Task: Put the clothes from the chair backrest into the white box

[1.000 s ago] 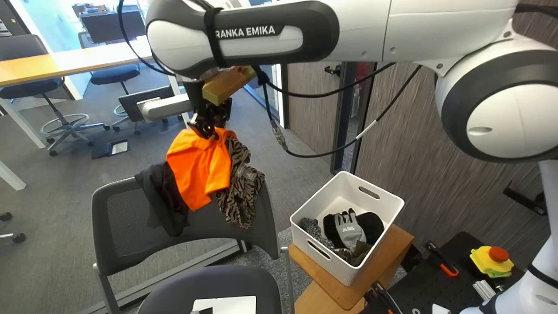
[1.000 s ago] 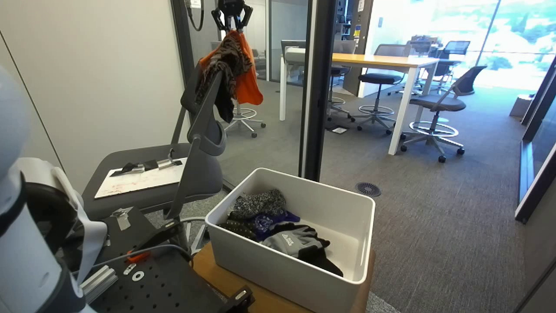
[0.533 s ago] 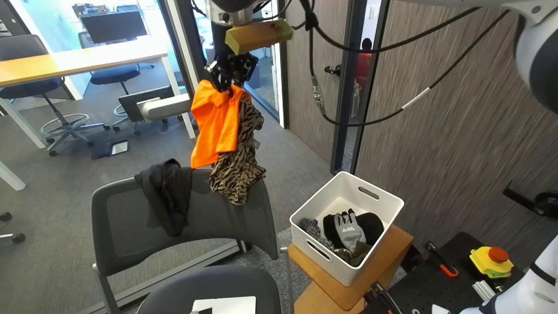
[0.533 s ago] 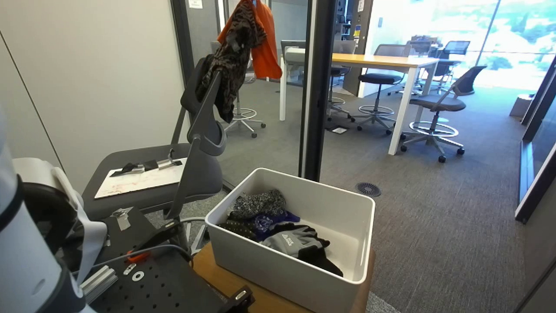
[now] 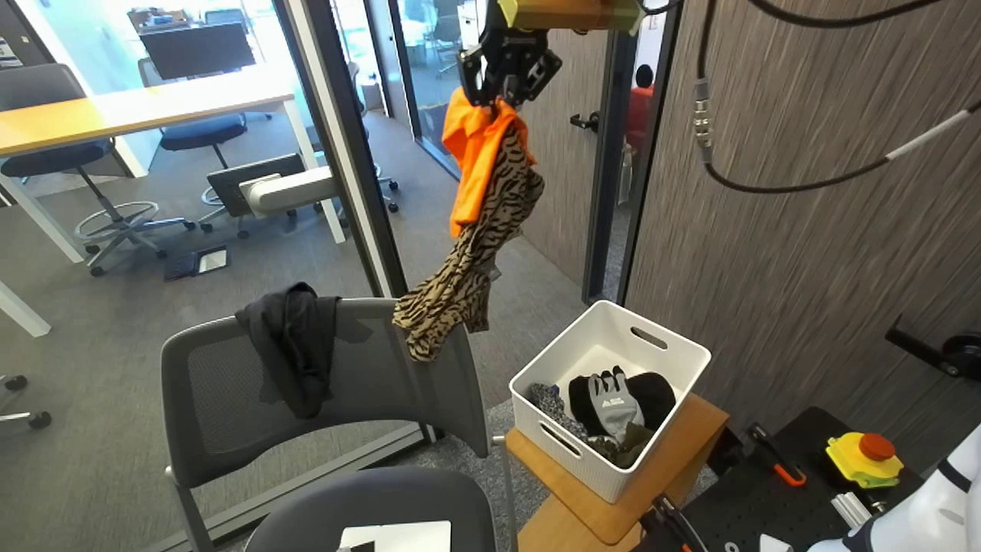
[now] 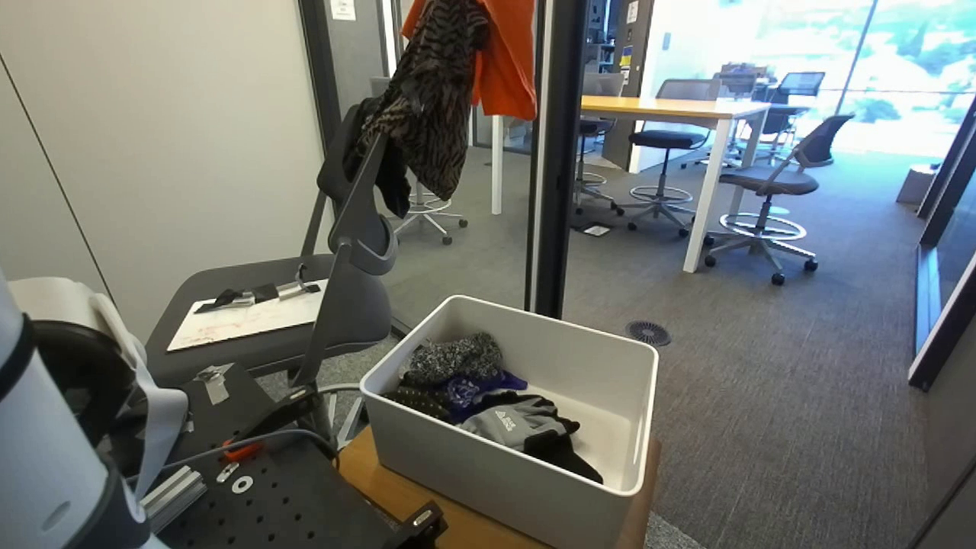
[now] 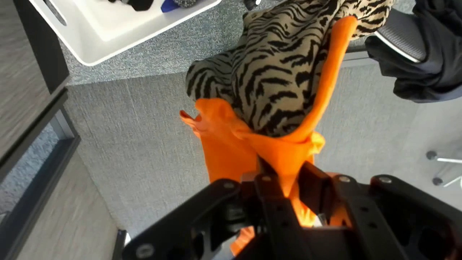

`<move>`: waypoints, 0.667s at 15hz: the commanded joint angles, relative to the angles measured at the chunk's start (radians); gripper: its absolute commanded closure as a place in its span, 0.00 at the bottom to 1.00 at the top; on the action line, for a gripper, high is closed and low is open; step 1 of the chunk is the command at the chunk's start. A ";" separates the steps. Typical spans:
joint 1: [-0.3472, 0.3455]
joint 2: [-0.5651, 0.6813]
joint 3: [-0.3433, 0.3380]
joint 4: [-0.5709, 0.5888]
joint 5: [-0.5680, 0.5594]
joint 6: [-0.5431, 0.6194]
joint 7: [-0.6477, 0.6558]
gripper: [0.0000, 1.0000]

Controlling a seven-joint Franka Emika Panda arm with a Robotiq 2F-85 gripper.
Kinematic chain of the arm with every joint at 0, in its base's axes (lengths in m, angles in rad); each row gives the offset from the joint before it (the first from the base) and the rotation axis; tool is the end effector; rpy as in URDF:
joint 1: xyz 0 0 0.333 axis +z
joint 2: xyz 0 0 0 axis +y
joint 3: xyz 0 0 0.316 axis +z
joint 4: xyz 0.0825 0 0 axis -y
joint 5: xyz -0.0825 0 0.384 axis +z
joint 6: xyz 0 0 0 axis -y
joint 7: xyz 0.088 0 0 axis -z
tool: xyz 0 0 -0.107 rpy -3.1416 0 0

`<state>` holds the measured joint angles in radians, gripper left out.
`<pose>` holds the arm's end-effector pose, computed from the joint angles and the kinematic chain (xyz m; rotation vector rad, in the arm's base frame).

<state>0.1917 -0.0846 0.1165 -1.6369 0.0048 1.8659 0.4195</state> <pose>0.5276 0.1716 0.6695 -2.9978 0.1663 -0.4455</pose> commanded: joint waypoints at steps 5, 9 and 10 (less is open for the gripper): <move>-0.164 -0.396 -0.012 -0.466 0.002 0.056 0.235 0.89; -0.206 -0.447 -0.025 -0.703 0.043 0.197 0.228 0.90; -0.207 -0.433 -0.029 -0.758 0.059 0.259 0.210 0.90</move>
<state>-0.0032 -0.4872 0.0949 -2.2250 0.0152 1.9605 0.6496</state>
